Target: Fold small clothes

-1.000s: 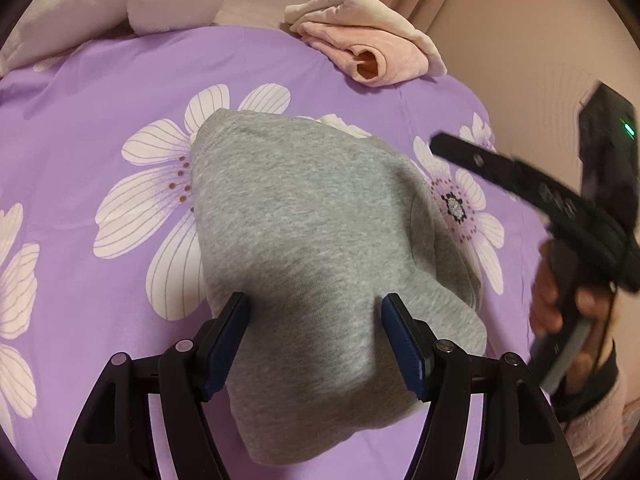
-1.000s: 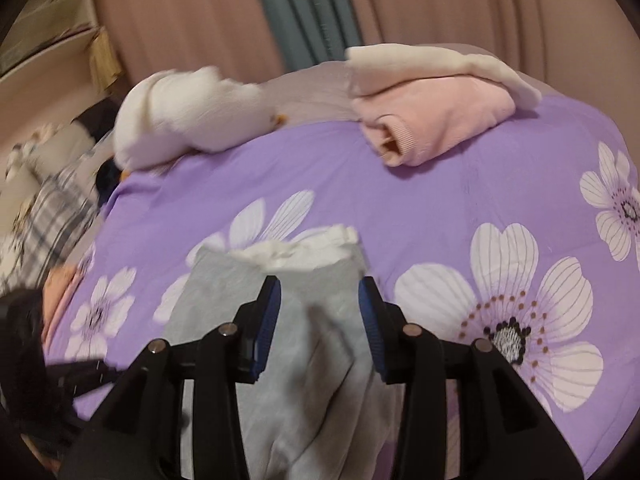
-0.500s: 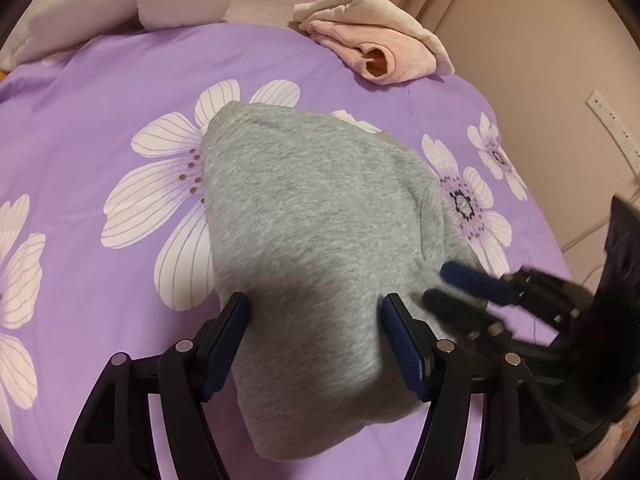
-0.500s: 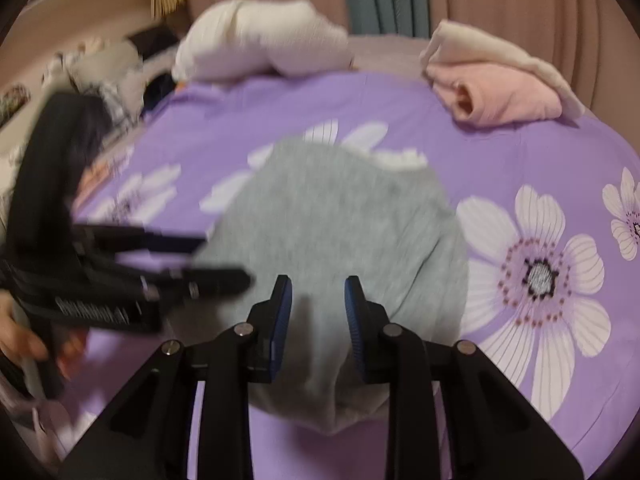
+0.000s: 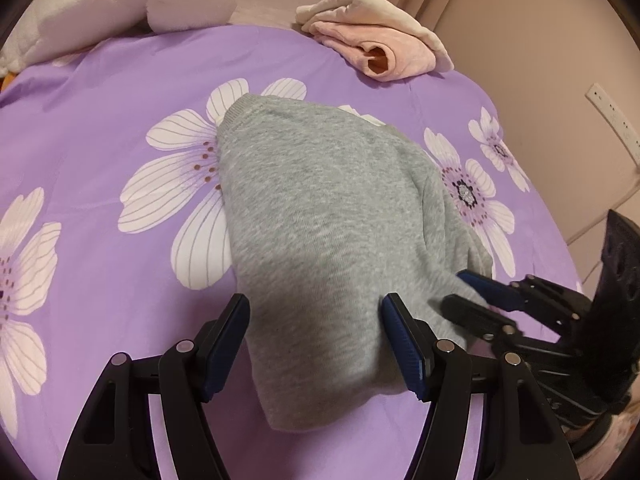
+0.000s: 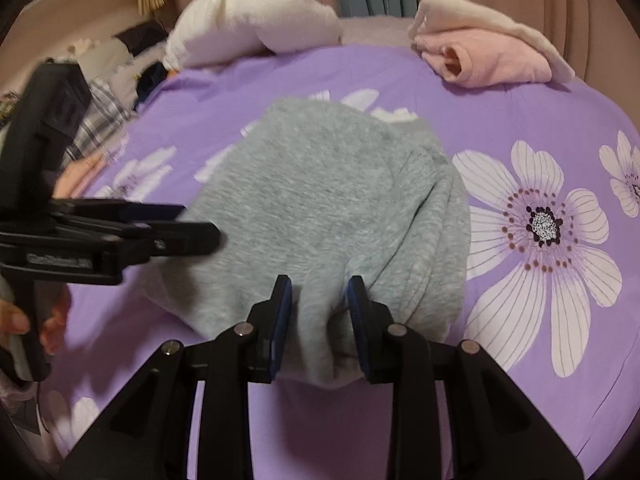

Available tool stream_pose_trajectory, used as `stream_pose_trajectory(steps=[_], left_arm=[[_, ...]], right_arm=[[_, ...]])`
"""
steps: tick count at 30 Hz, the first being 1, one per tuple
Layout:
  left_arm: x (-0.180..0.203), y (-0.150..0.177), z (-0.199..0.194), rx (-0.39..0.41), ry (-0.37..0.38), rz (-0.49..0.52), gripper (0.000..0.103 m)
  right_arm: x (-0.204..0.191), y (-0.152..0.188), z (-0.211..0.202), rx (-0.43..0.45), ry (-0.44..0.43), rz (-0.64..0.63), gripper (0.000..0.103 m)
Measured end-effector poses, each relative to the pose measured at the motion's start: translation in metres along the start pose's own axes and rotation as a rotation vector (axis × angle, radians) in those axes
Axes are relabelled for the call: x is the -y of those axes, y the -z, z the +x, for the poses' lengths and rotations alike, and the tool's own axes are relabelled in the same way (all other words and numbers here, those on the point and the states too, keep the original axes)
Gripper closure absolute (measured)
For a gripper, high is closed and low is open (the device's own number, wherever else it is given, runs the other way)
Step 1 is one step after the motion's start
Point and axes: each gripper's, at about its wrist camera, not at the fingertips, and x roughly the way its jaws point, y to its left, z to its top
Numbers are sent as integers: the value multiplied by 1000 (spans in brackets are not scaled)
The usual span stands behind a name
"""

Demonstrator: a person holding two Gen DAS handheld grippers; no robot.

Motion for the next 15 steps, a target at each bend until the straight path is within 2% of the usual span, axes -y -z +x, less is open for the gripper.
stream_pose_trajectory(steps=[5, 11, 15], left_arm=[[4, 5, -4, 17, -26, 26, 36], [5, 10, 1, 1, -35, 30, 36], [7, 13, -5, 8, -36, 38, 36]], right_arm=[[-4, 0, -4, 36, -31, 8, 73], [-8, 5, 21, -35, -4, 3, 73], [-4, 6, 21, -40, -12, 32, 72]])
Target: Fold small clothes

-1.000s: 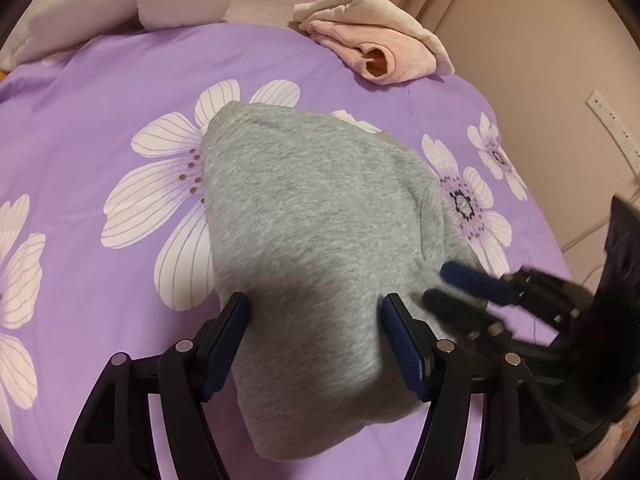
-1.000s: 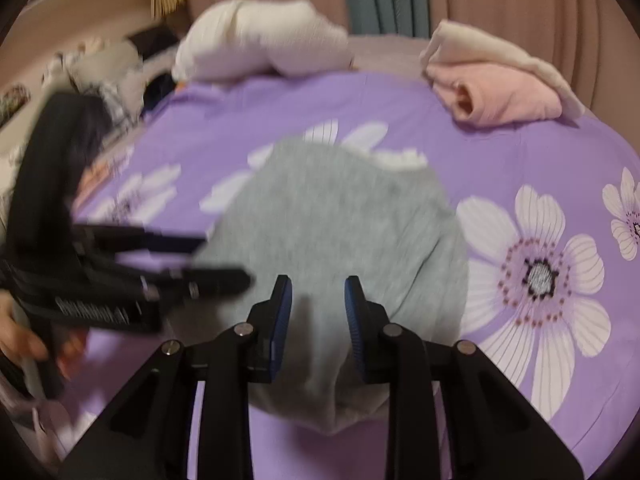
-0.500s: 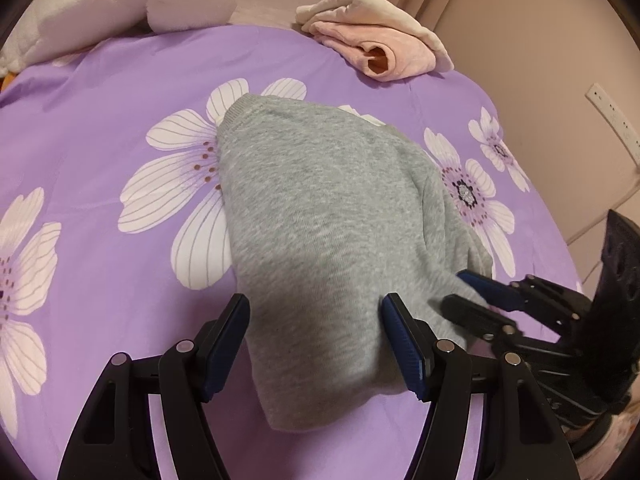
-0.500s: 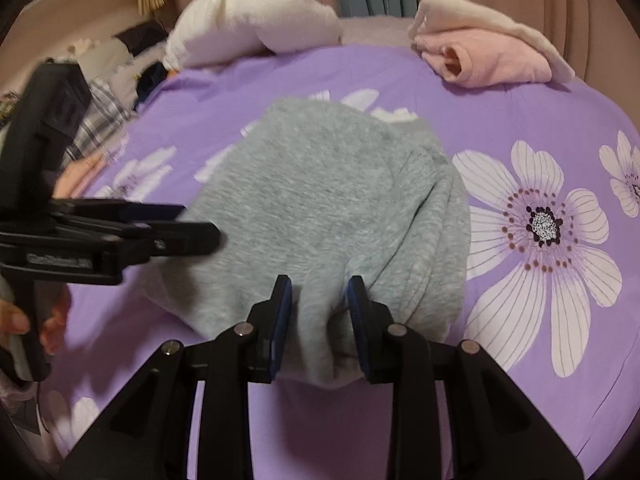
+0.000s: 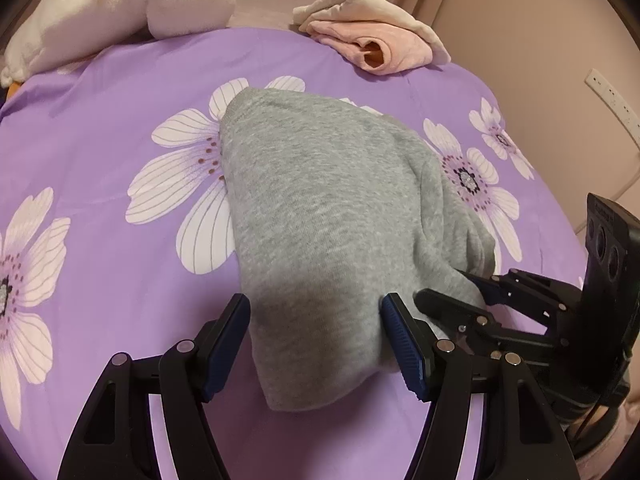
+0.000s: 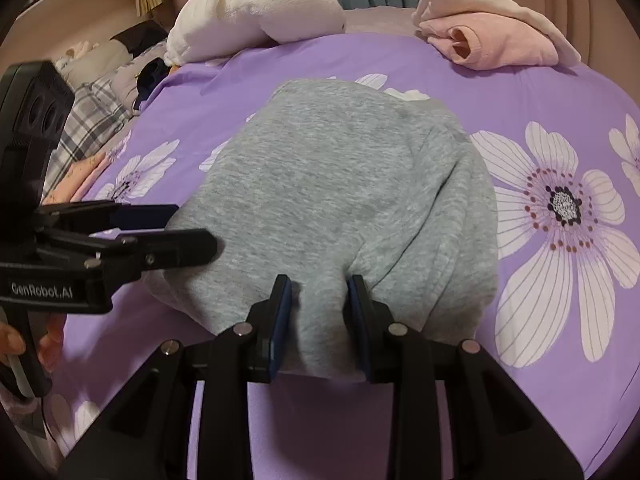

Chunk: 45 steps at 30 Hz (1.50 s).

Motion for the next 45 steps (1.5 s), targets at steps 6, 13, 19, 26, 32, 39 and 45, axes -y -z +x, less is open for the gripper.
stream_pose_trajectory(steps=[6, 13, 19, 26, 32, 39, 45], left_arm=[[3, 11, -22, 33, -22, 19, 36], [3, 24, -40, 49, -40, 24, 35], [0, 33, -50, 55, -38, 5, 35], [-5, 40, -60, 55, -8, -34, 30], [-11, 41, -68, 72, 17, -80, 12], [-19, 42, -64, 40, 68, -138, 11], [-29, 44, -55, 3, 127, -212, 9]], right_arm=[[2, 6, -18, 30, -31, 46, 63], [1, 16, -42, 87, -60, 96, 46], [-3, 20, -56, 101, -65, 108, 42], [-6, 25, -65, 101, -76, 117, 37], [-5, 27, -72, 104, -118, 154, 18], [3, 31, -75, 99, -150, 213, 1], [14, 36, -72, 76, -175, 274, 0]])
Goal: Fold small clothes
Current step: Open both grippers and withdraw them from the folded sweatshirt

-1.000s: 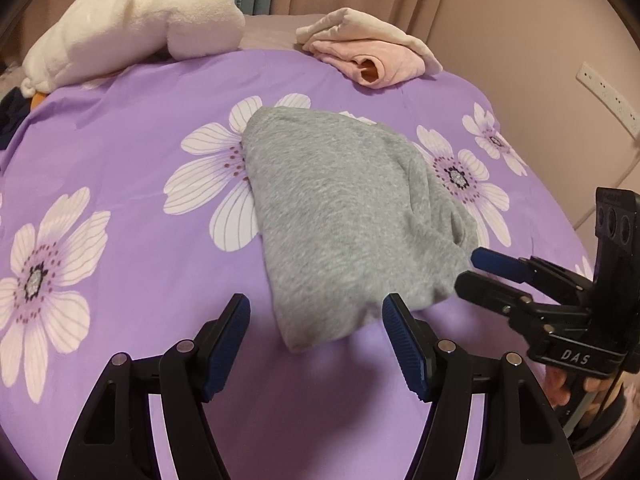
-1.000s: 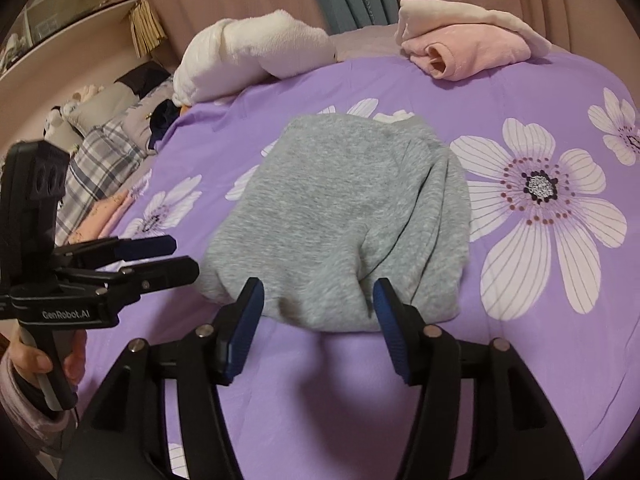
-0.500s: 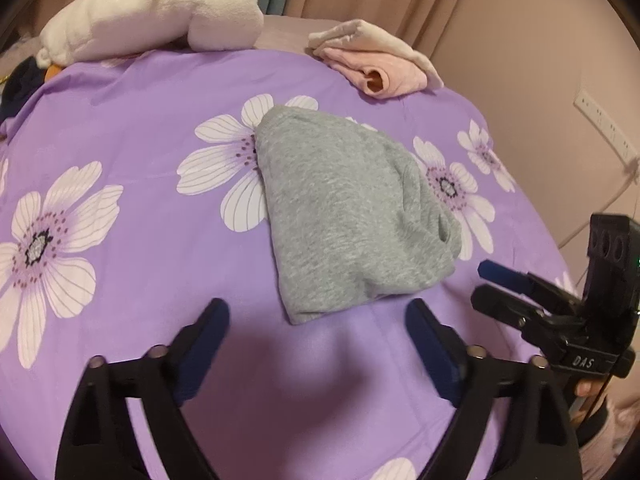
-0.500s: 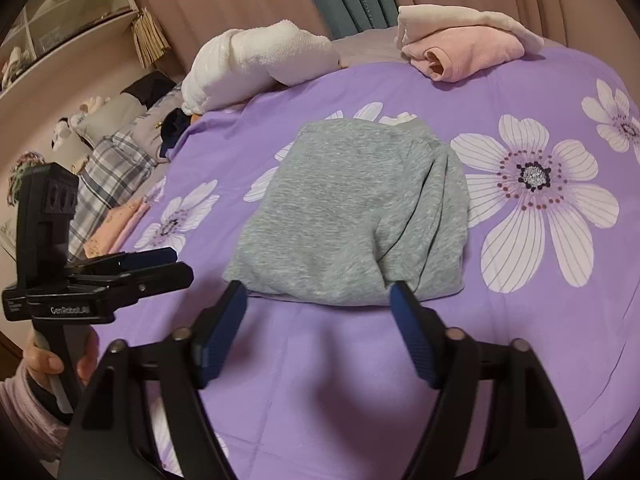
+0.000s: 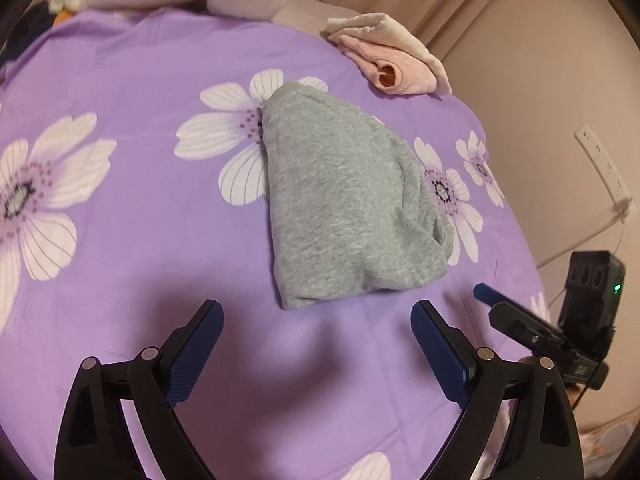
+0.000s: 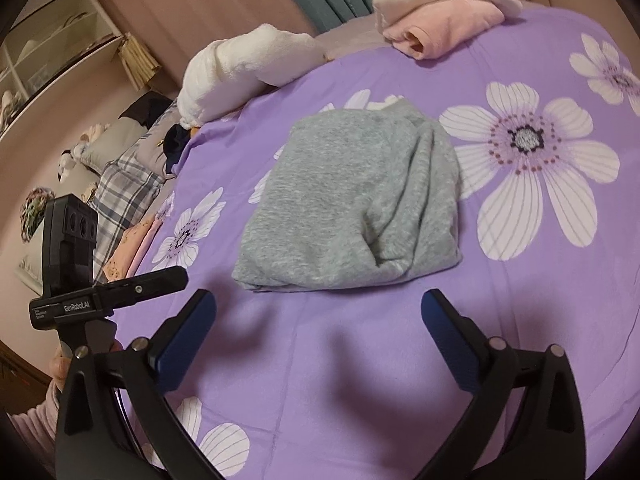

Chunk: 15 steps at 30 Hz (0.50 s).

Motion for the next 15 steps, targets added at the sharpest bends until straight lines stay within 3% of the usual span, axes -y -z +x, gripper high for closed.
stream_pose_trajectory(steps=[6, 9, 15], left_arm=[[-7, -1, 10, -10, -31, -21, 9], [-13, -2, 16, -26, 5, -47, 9], [-21, -12, 18, 31, 96, -72, 6]], right_arm=[[16, 2, 4, -11, -18, 65, 0], [25, 3, 4, -6, -25, 96, 0], [45, -4, -1, 52, -70, 189, 0]])
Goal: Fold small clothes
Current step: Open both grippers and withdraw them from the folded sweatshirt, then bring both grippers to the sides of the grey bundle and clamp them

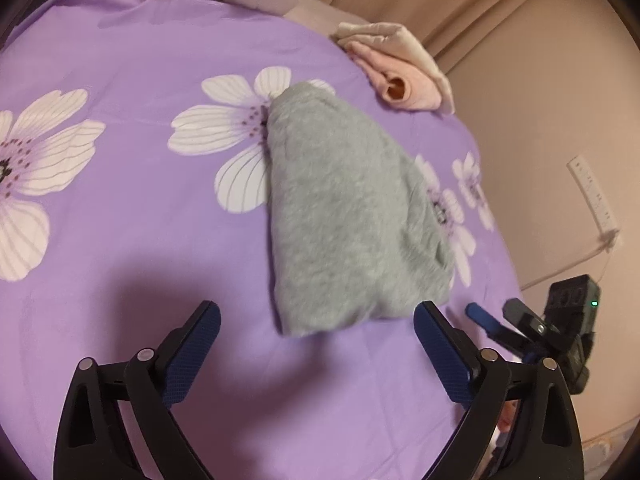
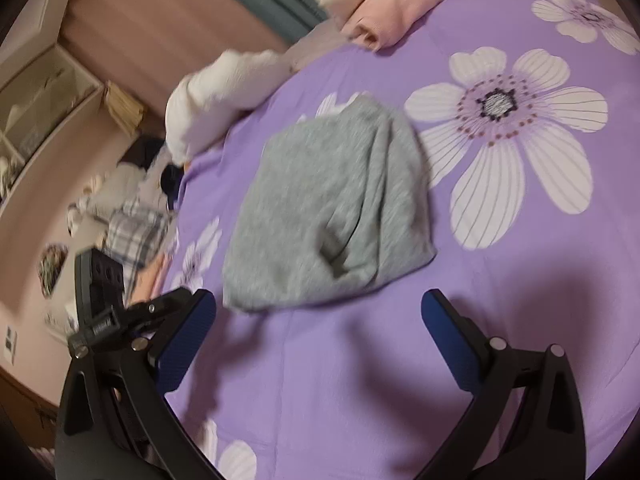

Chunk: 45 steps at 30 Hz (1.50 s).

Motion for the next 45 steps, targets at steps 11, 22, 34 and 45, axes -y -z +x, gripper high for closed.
stream_pose_trajectory(steps=[11, 22, 34, 45], left_arm=[[-19, -34, 29, -87, 75, -55, 6], [-25, -57, 55, -104, 181, -133, 6], [-27, -67, 81, -136, 224, -189, 6], [-30, -64, 94, -158, 242, -202, 6]], right_arm=[[42, -35, 6, 46, -16, 150, 0], [64, -65, 23, 22, 3, 191, 0], [73, -78, 49, -36, -64, 241, 0], [48, -90, 92, -113, -51, 154, 0]])
